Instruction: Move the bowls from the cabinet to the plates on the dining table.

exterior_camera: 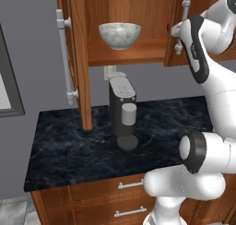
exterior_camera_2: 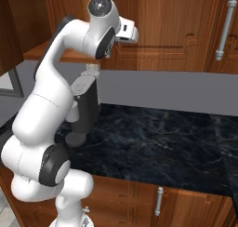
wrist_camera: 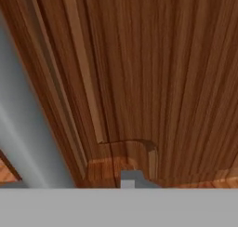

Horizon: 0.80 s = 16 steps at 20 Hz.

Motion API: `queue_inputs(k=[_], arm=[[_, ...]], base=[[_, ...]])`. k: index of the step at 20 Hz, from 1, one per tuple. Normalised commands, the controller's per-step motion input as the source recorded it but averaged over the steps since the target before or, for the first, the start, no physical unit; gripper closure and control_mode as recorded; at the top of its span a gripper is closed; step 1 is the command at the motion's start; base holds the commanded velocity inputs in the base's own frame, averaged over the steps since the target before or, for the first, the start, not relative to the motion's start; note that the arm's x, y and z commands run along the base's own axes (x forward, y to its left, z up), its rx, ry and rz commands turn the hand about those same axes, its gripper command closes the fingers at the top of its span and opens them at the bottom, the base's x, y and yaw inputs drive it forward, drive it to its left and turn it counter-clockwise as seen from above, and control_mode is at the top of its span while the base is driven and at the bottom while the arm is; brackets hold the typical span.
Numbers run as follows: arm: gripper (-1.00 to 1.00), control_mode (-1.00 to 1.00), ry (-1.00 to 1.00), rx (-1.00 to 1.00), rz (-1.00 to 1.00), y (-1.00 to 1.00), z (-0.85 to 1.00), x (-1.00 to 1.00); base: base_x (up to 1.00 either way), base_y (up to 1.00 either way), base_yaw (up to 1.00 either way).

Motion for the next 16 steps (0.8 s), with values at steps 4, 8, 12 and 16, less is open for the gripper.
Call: queue_inputs(k=[4,8,12,16], arm=[[1.00,-1.00,-0.04,0.01,0.00,-0.69,0.00,-0.61],[1.00,-1.00,-0.03,0.01,0.00,-0.71,0.00,-0.57],[1.00,-1.00,-0.02,0.01,0.00,-0.74,0.00,-0.62],[1.00,-1.00,0.00,0.01,0.00,-0.76,0.00,-0.68]], base=[[0.00,0.00,0.00],[0.00,0.00,0.00],[0.00,0.00,0.00],[0.00,0.00,0.00]])
